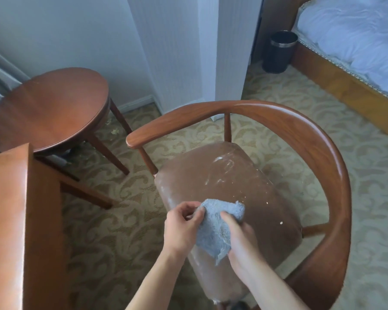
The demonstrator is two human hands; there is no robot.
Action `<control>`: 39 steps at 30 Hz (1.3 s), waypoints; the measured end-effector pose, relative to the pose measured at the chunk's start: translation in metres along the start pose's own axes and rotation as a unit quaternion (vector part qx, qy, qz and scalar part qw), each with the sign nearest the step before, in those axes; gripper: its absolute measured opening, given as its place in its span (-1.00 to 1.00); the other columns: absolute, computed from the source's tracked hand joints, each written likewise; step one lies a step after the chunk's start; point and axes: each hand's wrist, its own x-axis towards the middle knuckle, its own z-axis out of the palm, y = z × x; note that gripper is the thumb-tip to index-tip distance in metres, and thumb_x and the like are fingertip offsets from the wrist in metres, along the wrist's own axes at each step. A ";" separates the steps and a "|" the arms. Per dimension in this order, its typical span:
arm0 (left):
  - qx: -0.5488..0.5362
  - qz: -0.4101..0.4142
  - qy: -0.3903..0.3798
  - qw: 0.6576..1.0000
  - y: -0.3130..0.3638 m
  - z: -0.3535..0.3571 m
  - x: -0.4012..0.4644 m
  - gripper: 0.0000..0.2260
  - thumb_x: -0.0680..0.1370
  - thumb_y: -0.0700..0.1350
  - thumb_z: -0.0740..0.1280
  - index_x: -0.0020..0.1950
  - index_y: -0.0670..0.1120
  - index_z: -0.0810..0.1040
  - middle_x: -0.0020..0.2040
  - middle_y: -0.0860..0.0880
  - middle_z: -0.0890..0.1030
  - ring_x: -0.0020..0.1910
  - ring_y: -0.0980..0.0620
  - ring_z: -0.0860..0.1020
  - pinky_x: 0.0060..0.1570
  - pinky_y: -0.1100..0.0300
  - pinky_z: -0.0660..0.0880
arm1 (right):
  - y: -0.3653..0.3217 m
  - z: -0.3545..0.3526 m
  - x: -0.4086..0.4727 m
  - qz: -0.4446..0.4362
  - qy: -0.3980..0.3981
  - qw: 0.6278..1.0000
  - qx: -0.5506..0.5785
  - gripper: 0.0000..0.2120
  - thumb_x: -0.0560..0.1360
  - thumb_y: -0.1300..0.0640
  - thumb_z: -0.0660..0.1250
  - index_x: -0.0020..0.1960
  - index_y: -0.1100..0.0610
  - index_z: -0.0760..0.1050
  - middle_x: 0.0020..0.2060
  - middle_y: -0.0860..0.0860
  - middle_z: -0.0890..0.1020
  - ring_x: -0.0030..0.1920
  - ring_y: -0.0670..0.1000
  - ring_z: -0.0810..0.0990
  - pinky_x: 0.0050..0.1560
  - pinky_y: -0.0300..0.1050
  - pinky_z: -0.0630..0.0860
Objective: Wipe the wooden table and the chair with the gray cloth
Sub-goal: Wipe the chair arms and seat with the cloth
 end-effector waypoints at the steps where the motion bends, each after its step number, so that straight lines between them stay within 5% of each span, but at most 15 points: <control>1: 0.019 0.001 0.005 1.000 0.002 0.003 0.011 -0.99 0.47 -0.02 0.49 -0.15 0.08 0.69 -0.25 0.16 0.71 -0.26 0.19 0.66 -0.19 0.13 0.60 | 0.000 0.000 0.016 -0.005 -0.004 1.000 -0.010 -0.73 0.60 0.15 0.37 0.14 0.36 0.59 -0.04 0.22 0.68 -0.13 0.18 0.63 0.03 0.09 0.59; 6: 0.110 0.019 -0.019 0.994 0.008 0.009 0.061 -0.92 0.44 0.10 0.48 -0.11 0.16 0.65 -0.22 0.25 0.68 -0.21 0.27 0.65 -0.15 0.10 0.64 | -0.009 0.002 0.083 -0.024 0.054 0.998 -0.009 -0.74 0.44 0.01 0.50 -0.12 0.23 0.65 -0.14 0.24 0.73 -0.07 0.27 0.72 0.06 0.32 0.64; 8: 0.156 0.027 -0.040 0.987 0.010 0.011 0.081 -0.95 0.47 0.04 0.45 -0.09 0.17 0.64 -0.20 0.25 0.68 -0.19 0.27 0.65 -0.09 0.09 0.63 | -0.014 0.003 0.106 -0.041 0.078 0.996 -0.026 -0.66 0.36 -0.09 0.48 -0.18 0.21 0.63 -0.29 0.12 0.68 -0.23 0.13 0.70 -0.17 0.09 0.69; 10: 0.199 0.043 -0.061 0.977 0.016 0.016 0.103 -0.95 0.48 0.00 0.42 -0.09 0.17 0.63 -0.18 0.25 0.68 -0.16 0.26 0.65 -0.06 0.09 0.62 | -0.016 0.003 0.129 -0.057 0.100 0.993 -0.040 -0.71 0.40 -0.08 0.46 -0.24 0.16 0.60 -0.48 -0.07 0.54 -0.52 -0.12 0.52 -0.54 -0.25 0.47; 12: 0.219 0.068 -0.075 0.970 0.025 0.019 0.125 -0.94 0.50 -0.01 0.40 -0.06 0.13 0.64 -0.13 0.22 0.68 -0.09 0.19 0.65 -0.02 0.08 0.61 | -0.021 0.006 0.148 -0.076 0.105 0.989 -0.069 -0.80 0.49 0.02 0.41 -0.25 0.10 0.57 -0.59 -0.18 0.48 -0.61 -0.19 0.42 -0.62 -0.34 0.33; 15: 0.271 0.148 -0.071 0.949 0.040 0.028 0.165 -0.85 0.52 -0.03 0.36 0.07 0.06 0.64 0.00 0.15 0.67 0.03 0.11 0.62 0.03 0.07 0.58 | -0.028 0.012 0.178 -0.156 0.110 0.974 -0.125 -0.87 0.55 0.14 0.32 -0.17 0.06 0.56 -0.48 -0.20 0.58 -0.45 -0.16 0.51 -0.46 -0.36 0.42; 18: 0.323 0.246 -0.056 0.912 0.044 0.041 0.201 -0.77 0.51 -0.02 0.32 0.16 0.07 0.60 0.10 0.11 0.64 0.12 0.05 0.56 -0.01 0.10 0.52 | -0.033 0.015 0.208 -0.237 0.162 0.929 -0.232 -0.76 0.58 0.17 0.26 0.22 0.06 0.56 0.02 -0.04 0.67 -0.01 -0.01 0.61 0.02 -0.17 0.50; 21: 0.391 0.265 -0.093 0.877 0.021 0.053 0.235 -0.67 0.56 -0.03 0.27 0.33 0.03 0.51 0.31 0.03 0.54 0.28 -0.04 0.48 0.08 0.03 0.52 | -0.021 0.009 0.234 -0.339 0.210 0.830 -0.390 -0.50 0.58 0.19 0.29 0.51 0.06 0.35 0.45 0.00 0.45 0.39 0.07 0.49 0.34 0.05 0.47; 23: 0.460 0.225 -0.129 0.849 -0.007 0.055 0.256 -0.55 0.62 0.01 0.21 0.50 -0.03 0.34 0.52 -0.06 0.32 0.48 -0.11 0.28 0.37 -0.07 0.36 | -0.003 0.002 0.248 -0.335 0.159 0.767 -0.524 -0.31 0.56 0.13 0.37 0.61 0.08 0.18 0.61 0.10 0.21 0.56 0.17 0.27 0.53 0.15 0.29; 26: 0.530 0.154 -0.166 0.817 -0.050 0.051 0.284 -0.39 0.65 0.16 0.06 0.64 -0.01 -0.03 0.64 -0.06 -0.07 0.61 -0.06 -0.10 0.55 -0.13 -0.06 | 0.035 0.001 0.264 -0.247 0.036 0.714 -0.655 -0.16 0.57 -0.25 0.19 0.67 -0.02 -0.17 0.66 0.07 -0.21 0.65 0.12 -0.17 0.64 0.09 -0.12; 28: 0.543 0.155 -0.171 0.807 -0.075 0.048 0.294 -0.38 0.65 0.21 -0.03 0.65 0.04 -0.15 0.64 -0.01 -0.18 0.60 -0.01 -0.18 0.54 -0.14 -0.13 | 0.055 0.003 0.274 -0.242 0.048 0.696 -0.674 -0.14 0.53 -0.40 -0.05 0.65 -0.05 -0.30 0.63 0.04 -0.31 0.64 0.07 -0.29 0.63 0.09 -0.20; 34: 0.527 0.189 -0.157 0.814 -0.105 0.045 0.299 -0.40 0.63 0.24 -0.18 0.62 0.09 -0.29 0.60 0.06 -0.34 0.56 0.07 -0.34 0.53 -0.10 -0.26 | 0.054 0.006 0.301 -0.252 0.113 0.641 -0.716 -0.22 0.56 -0.27 -0.18 0.61 0.03 -0.43 0.64 0.11 -0.29 0.64 0.12 -0.26 0.64 0.12 -0.20; 39: 0.527 0.186 -0.160 0.814 -0.108 0.046 0.300 -0.40 0.64 0.23 -0.20 0.59 0.08 -0.37 0.57 0.04 -0.42 0.54 0.04 -0.41 0.51 -0.12 -0.30 | 0.026 0.022 0.333 -0.207 0.156 0.670 -0.696 -0.26 0.57 -0.27 -0.25 0.62 0.01 -0.42 0.63 0.07 -0.32 0.64 0.11 -0.29 0.63 0.14 -0.22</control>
